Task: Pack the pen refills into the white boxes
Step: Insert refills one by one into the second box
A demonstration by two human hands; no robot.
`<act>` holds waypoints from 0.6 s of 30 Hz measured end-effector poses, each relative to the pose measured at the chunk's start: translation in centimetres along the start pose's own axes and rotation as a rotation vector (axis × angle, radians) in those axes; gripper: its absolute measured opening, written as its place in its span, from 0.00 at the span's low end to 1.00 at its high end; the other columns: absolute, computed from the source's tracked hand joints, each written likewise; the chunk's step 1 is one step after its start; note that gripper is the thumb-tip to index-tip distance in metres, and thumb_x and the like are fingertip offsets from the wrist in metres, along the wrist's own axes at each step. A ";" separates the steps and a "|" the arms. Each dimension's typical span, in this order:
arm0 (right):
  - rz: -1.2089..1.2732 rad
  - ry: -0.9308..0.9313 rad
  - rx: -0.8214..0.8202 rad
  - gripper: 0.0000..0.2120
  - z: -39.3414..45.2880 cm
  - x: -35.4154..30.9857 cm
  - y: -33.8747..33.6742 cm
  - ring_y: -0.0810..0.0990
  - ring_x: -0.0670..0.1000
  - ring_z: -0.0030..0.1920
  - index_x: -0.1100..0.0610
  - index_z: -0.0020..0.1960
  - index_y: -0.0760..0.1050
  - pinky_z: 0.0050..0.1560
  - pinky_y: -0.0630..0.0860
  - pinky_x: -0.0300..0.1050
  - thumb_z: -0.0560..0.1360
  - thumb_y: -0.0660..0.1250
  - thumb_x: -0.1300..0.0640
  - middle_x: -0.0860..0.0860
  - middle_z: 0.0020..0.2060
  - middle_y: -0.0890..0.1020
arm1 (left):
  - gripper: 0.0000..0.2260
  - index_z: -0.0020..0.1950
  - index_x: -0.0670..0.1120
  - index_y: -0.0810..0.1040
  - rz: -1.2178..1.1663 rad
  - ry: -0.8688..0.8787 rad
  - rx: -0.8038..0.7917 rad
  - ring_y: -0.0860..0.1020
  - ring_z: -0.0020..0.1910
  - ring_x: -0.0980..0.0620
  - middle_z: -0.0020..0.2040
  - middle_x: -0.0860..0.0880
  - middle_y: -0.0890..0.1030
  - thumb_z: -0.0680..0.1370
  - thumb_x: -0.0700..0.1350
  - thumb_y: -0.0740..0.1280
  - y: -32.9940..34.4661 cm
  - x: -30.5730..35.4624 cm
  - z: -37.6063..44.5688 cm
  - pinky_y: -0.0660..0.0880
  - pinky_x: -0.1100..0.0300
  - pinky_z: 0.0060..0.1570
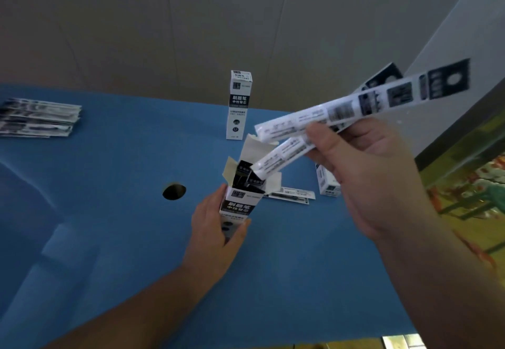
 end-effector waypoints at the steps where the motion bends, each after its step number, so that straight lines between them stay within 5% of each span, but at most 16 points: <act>1: -0.037 -0.008 -0.023 0.06 -0.1 0.5 0.4 0.87 0.51 0.51 0.50 0.47 0.86 0.54 0.82 0.43 0.74 0.72 0.58 0.50 0.46 0.88 | 0.24 0.69 0.36 0.73 -0.008 -0.008 -0.004 0.75 0.56 0.28 0.57 0.34 0.77 0.79 0.50 0.71 0.0 -0.1 0.0 0.73 0.26 0.55; 11: -0.510 0.191 -0.222 0.06 -0.2 3.6 0.3 0.87 0.47 0.47 0.47 0.50 0.85 0.55 0.82 0.53 0.75 0.70 0.49 0.46 0.45 0.88 | 0.28 0.75 0.43 0.71 0.051 -0.020 0.022 0.73 0.67 0.41 0.66 0.45 0.75 0.80 0.54 0.71 -0.1 0.3 -0.6 0.75 0.36 0.64; 15: -0.761 0.234 -0.238 0.03 0.5 3.9 1.2 0.83 0.43 0.36 0.38 0.46 0.80 0.34 0.79 0.36 0.77 0.70 0.46 0.44 0.37 0.86 | 0.29 0.77 0.45 0.69 0.041 -0.032 0.036 0.72 0.68 0.43 0.67 0.48 0.73 0.80 0.57 0.70 -0.1 0.2 -0.8 0.75 0.37 0.65; 18: -0.812 0.226 -0.246 0.03 1.1 4.3 2.4 0.82 0.41 0.36 0.46 0.46 0.81 0.30 0.76 0.34 0.76 0.71 0.48 0.42 0.36 0.84 | 0.30 0.77 0.45 0.70 -0.001 -0.049 0.025 0.74 0.67 0.39 0.66 0.45 0.75 0.79 0.57 0.70 -0.1 0.1 -0.5 0.76 0.34 0.62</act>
Point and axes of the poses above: each hand's wrist, its own z-axis towards the middle knuckle, its own y-axis out of the palm, x = y × z, the point moved 6 cm from there along z, towards the middle knuckle
